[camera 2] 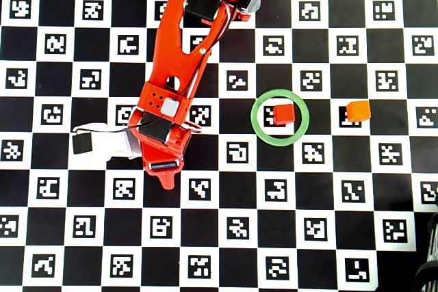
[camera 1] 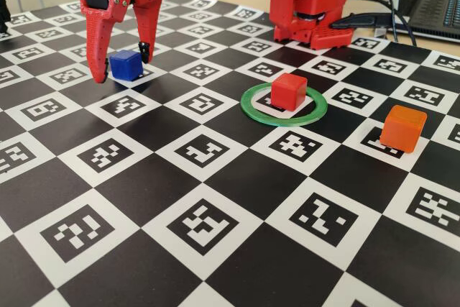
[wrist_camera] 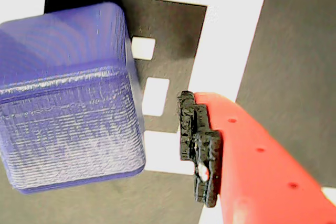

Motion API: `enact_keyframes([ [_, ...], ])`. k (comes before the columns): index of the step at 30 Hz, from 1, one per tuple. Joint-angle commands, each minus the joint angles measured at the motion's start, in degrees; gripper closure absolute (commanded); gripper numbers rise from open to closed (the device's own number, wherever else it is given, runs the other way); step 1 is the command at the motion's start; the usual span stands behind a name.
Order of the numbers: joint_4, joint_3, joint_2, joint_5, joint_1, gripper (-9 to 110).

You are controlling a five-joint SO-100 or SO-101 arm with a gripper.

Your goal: Grab the red cube then put it in the green circle then put the blue cube on top and finally the orange cube on top

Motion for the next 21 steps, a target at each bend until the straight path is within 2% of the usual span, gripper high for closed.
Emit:
enact_keyframes([
  [1, -0.7, -1.1, 0.6, -2.3, 0.7, 60],
  [21, -3.2, -1.2, 1.3, -6.4, 1.6, 60],
])
